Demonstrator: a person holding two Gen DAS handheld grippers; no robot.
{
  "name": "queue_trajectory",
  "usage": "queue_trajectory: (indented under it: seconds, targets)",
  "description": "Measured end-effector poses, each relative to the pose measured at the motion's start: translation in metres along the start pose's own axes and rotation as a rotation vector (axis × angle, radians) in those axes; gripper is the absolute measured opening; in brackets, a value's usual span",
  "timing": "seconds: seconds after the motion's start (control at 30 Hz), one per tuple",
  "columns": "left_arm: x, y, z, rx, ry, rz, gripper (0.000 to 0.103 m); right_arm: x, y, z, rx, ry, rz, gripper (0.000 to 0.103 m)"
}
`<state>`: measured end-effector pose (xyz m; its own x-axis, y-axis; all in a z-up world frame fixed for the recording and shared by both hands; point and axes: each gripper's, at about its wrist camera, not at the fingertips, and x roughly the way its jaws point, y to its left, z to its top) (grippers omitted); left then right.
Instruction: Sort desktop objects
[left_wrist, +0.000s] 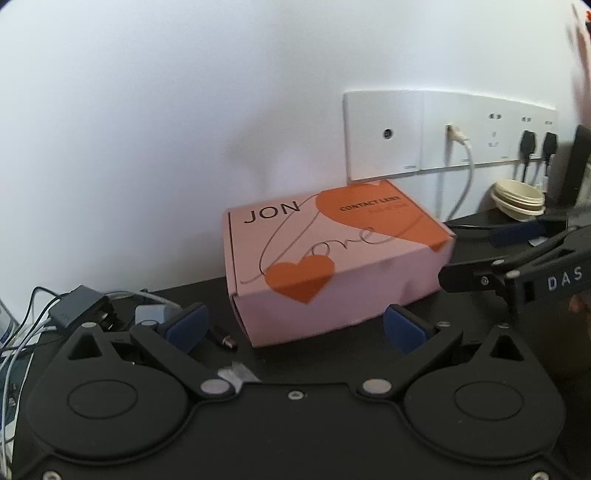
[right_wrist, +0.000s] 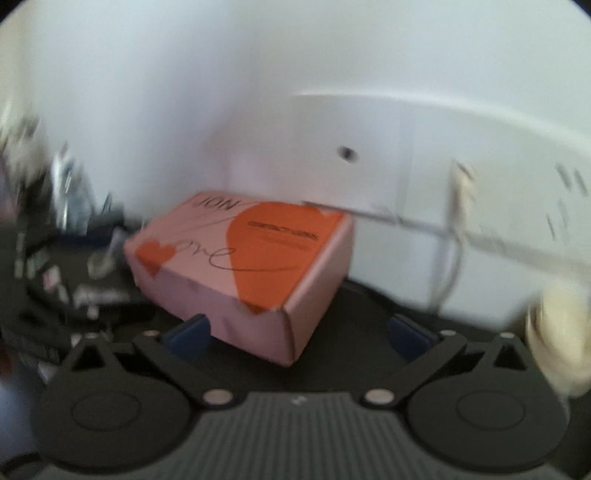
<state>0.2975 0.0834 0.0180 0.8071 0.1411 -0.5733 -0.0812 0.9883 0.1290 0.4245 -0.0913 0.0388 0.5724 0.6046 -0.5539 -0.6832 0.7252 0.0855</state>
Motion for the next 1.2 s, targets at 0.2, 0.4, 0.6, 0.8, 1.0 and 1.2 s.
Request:
queue_trajectory:
  seconds: [0.2,0.4,0.6,0.8,1.0,1.2]
  targets:
    - [-0.026,-0.007,-0.02,0.004,0.017,-0.029,0.103,-0.03,0.009,-0.031,0.181,0.01,-0.089,0.102]
    - [-0.067,-0.016,-0.051,0.019,0.022,-0.083,0.103,-0.068,0.033,-0.06,0.208,0.021,-0.17,0.102]
    - [-0.111,-0.03,-0.086,0.045,0.017,-0.134,0.103,-0.101,0.062,-0.092,0.156,0.073,-0.176,0.102]
    - [-0.14,-0.038,-0.117,0.043,0.061,-0.154,0.103,-0.123,0.091,-0.115,0.13,0.104,-0.186,0.102]
    - [-0.169,-0.035,-0.138,0.056,0.077,-0.17,0.103,-0.146,0.114,-0.136,0.132,0.134,-0.224,0.102]
    - [-0.196,-0.029,-0.164,0.05,0.111,-0.178,0.103,-0.167,0.135,-0.158,0.15,0.148,-0.26,0.102]
